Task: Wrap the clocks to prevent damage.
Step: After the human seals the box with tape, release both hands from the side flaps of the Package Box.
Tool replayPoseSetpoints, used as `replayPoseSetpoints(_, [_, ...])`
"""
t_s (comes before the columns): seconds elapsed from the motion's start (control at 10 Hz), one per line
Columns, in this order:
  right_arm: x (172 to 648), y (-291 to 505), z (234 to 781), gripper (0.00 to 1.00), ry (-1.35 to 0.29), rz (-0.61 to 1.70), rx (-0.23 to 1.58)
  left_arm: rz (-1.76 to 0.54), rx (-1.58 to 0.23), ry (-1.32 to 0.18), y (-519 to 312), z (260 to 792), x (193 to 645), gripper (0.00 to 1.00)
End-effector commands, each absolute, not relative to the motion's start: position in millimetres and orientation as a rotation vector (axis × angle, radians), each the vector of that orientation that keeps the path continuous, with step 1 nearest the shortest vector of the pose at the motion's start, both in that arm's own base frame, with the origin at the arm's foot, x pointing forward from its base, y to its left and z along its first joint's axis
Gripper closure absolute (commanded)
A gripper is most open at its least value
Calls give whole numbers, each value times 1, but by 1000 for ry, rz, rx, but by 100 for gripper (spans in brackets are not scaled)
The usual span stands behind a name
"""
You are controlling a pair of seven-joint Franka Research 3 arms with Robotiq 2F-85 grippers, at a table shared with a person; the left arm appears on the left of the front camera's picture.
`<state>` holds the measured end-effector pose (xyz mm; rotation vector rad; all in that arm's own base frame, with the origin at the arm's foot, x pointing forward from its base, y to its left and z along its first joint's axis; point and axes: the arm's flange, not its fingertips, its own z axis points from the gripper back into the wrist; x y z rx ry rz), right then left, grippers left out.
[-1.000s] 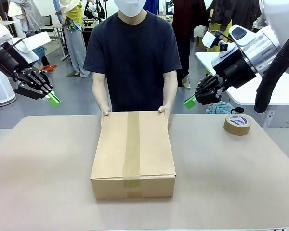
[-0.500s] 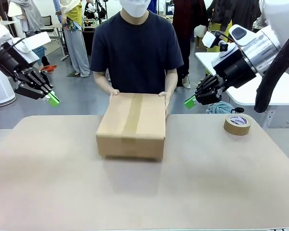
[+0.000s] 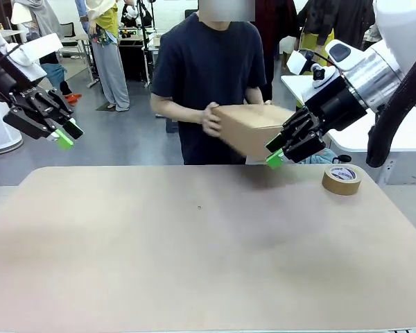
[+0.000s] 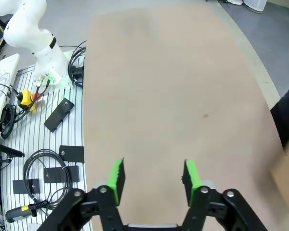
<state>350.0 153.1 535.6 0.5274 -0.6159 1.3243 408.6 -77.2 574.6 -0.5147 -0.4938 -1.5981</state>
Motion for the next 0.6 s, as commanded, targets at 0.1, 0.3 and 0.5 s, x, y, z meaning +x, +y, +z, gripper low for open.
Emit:
replayPoseSetpoints(0.1, [347,157,530,0,-566,1322,501,-1564,-549,-474,-80,574,406,39])
replayPoseSetpoints(0.3, [346,158,531,4,-564,1325,494,-1553,-550,-469,-79,574,407,19])
replayPoseSetpoints(0.5, [346,160,532,0,-562,1331,490,-1527,-551,-469,-79,575,409,0])
